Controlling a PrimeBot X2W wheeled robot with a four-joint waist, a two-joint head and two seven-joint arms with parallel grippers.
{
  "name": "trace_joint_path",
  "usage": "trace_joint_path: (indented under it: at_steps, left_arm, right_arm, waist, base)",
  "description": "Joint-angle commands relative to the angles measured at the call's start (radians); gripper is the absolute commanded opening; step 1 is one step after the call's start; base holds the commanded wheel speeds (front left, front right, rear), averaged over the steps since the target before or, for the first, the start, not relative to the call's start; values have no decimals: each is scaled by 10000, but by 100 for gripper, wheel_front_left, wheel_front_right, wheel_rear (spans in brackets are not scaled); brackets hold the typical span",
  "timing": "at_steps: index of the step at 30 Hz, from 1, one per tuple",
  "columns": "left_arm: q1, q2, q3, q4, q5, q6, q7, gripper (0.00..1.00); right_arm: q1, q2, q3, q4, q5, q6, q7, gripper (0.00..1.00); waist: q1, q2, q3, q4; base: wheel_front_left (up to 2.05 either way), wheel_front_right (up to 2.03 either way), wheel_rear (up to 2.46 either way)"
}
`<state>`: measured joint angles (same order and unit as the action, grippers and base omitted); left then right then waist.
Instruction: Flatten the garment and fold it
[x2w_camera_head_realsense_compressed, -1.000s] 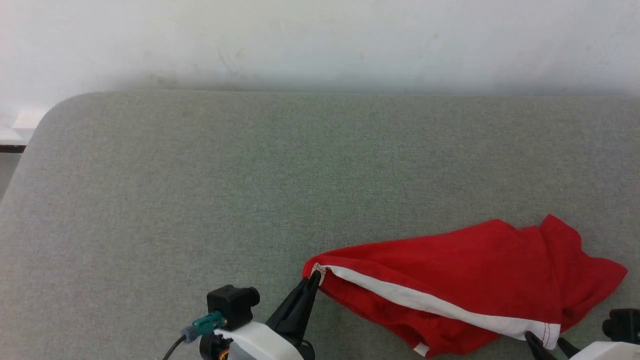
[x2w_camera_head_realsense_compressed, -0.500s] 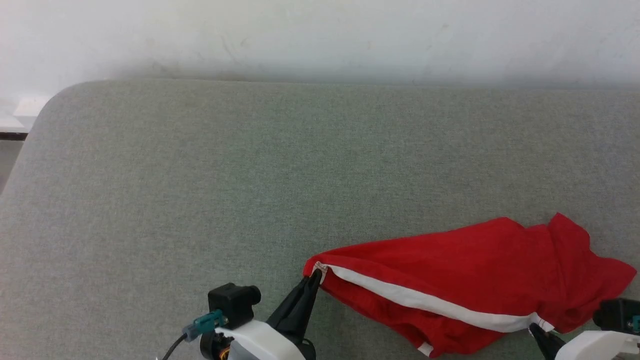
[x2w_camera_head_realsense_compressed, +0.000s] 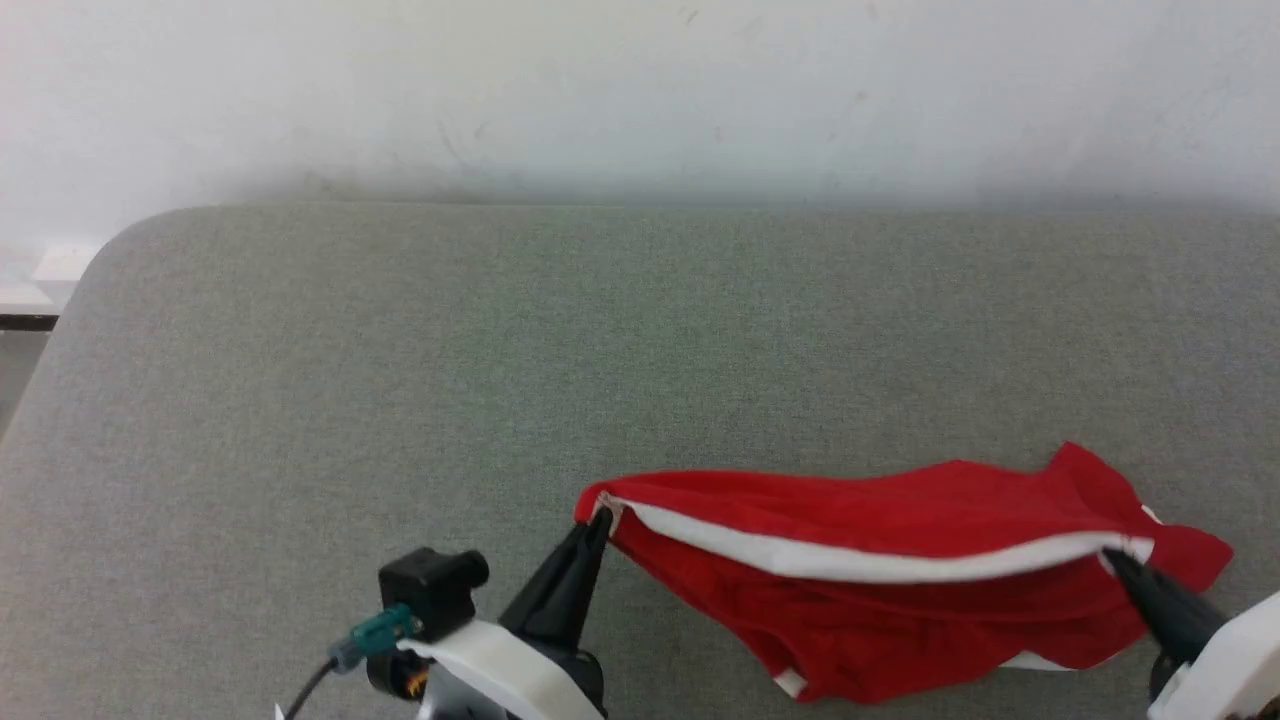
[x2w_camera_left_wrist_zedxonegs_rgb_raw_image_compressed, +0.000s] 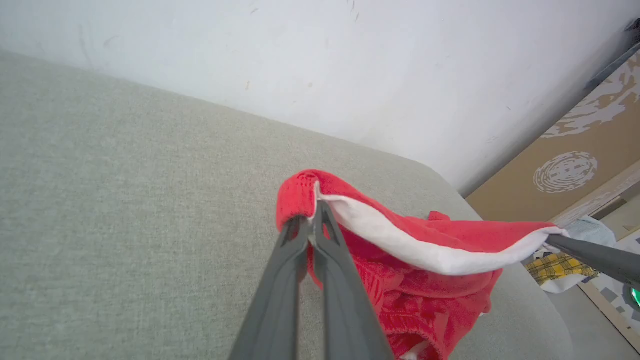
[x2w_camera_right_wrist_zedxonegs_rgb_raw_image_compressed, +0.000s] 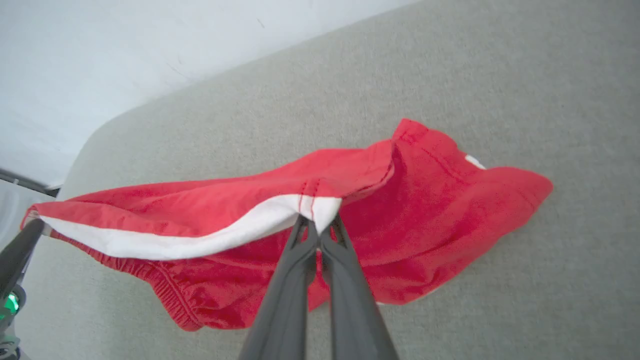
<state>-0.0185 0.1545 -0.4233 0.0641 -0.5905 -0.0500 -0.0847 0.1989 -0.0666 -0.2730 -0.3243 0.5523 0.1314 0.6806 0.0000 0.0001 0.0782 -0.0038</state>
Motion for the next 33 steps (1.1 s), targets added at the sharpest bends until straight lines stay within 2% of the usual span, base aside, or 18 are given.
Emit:
trace_joint_path:
  at_steps: [1,5,11,17,22,28,33]
  left_arm:
    - [-259,76,77,-116,110,64,-82,0]
    - [-625,304,322,-636,205,108,-158,0]
    - [-1754,935,793,-1664,423,41,71,0]
    - [-3148,1435,1294,-2856,407,122,839,0]
    - [-4493,1893,1618,-3361,318,115,1758,0]
    - [-6604,2353,1984,-2851,49,-73,2729,0]
    - [-8779,2685,2043,-1518,25,-351,3211,0]
  right_arm:
    - [-261,-62,-28,-155,140,-7,46,0]
    - [-1050,-311,-186,-644,622,-7,177,0]
    - [-2966,-953,-181,-594,877,-7,-34,0]
    - [-4913,-1415,87,-341,1028,-7,-84,0]
    - [-6476,-1987,572,55,922,-7,-122,0]
    - [-8922,-2571,1371,1154,560,-7,-719,0]
    - [-11329,-2926,2113,2823,99,-7,-1626,0]
  waist:
    - [0,-1,-64,0]
    - [0,-1,-202,39]
    - [0,-1,-515,118]
    - [0,-1,-559,118]
    - [0,-1,-31,-14]
    - [0,-1,1254,-266]
    - [0,-1,2510,-501]
  base:
    - [0,0,0]
    - [0,0,0]
    - [0,0,0]
    - [0,0,0]
    - [0,0,0]
    - [0,0,0]
    - [0,0,0]
